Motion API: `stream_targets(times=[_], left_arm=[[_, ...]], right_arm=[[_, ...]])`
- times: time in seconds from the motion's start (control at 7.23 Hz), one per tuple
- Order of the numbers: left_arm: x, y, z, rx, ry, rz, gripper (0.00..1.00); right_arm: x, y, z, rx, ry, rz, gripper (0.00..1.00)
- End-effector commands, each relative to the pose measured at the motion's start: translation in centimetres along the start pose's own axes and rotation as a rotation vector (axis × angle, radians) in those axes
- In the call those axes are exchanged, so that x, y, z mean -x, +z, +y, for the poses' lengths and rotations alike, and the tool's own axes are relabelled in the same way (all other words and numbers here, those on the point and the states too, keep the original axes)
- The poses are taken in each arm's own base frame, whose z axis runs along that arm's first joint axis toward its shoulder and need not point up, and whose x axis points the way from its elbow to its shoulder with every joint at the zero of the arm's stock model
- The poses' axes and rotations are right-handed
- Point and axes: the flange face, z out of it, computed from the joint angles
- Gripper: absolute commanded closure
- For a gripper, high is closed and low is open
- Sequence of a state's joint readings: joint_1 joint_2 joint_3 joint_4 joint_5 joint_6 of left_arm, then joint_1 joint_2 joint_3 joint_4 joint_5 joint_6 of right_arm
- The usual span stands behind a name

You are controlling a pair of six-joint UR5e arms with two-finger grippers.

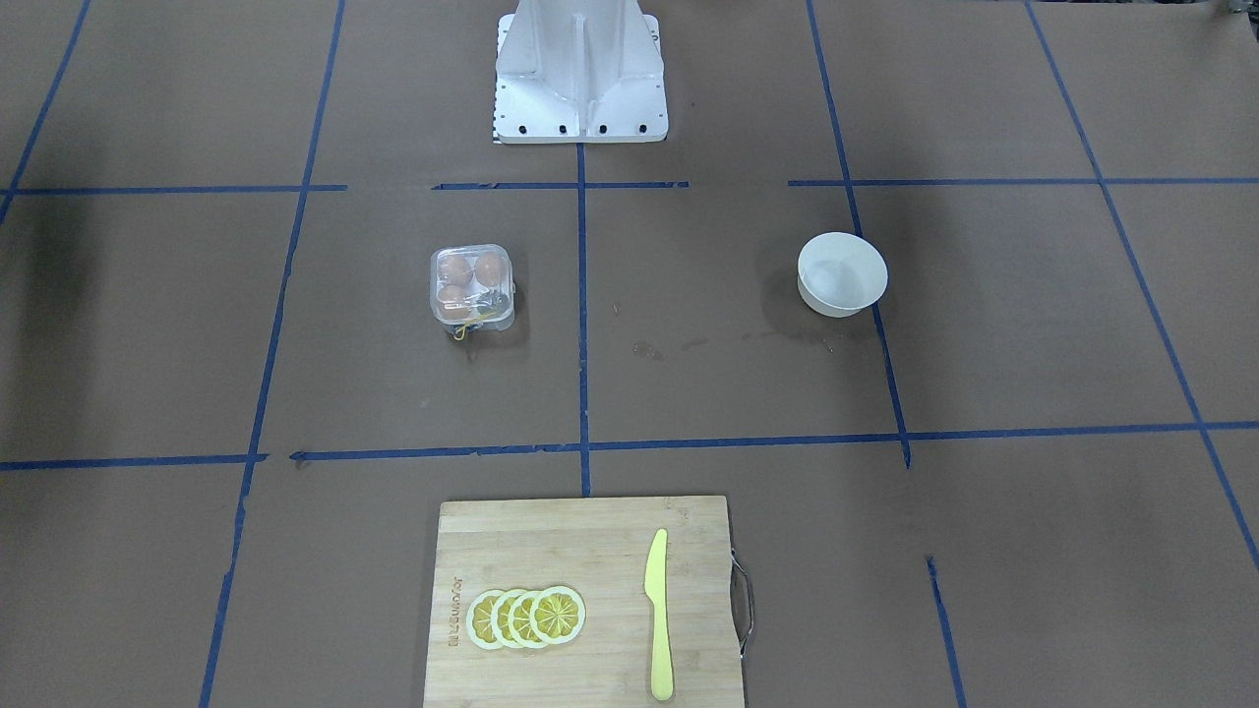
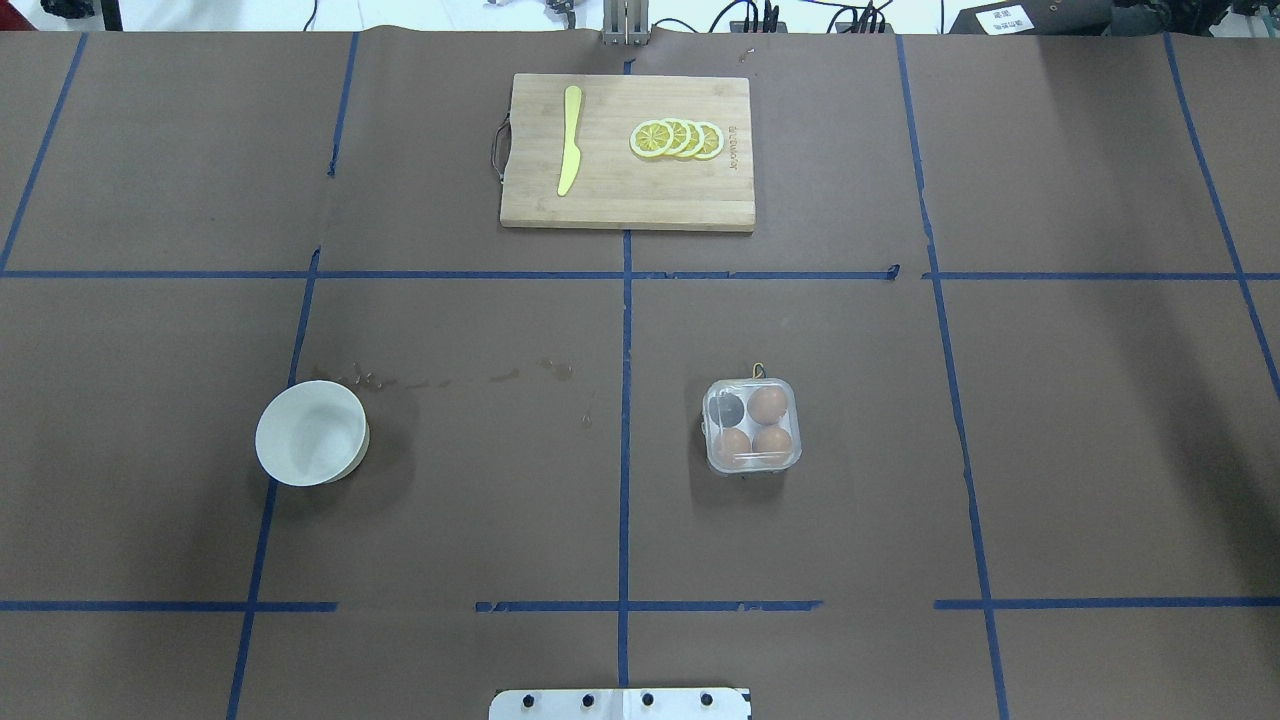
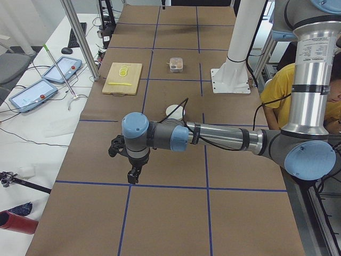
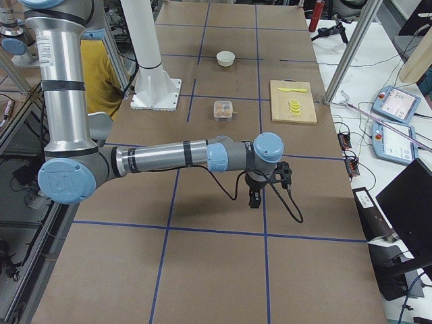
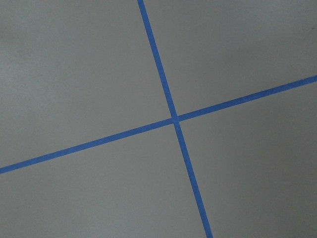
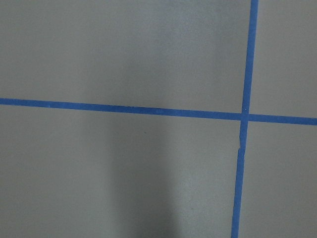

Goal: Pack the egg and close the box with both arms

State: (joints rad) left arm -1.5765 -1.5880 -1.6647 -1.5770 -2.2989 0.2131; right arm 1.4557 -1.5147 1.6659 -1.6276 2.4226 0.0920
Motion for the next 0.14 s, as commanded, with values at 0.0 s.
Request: stream_targets(times=[0.0], left_arm=[[-0.04,0.01,-0.08,0.0,0.002,-0.001,0.0]], right_arm=[[-0.05,0.02,0.03,0.0,0.001,0.002,0.0]])
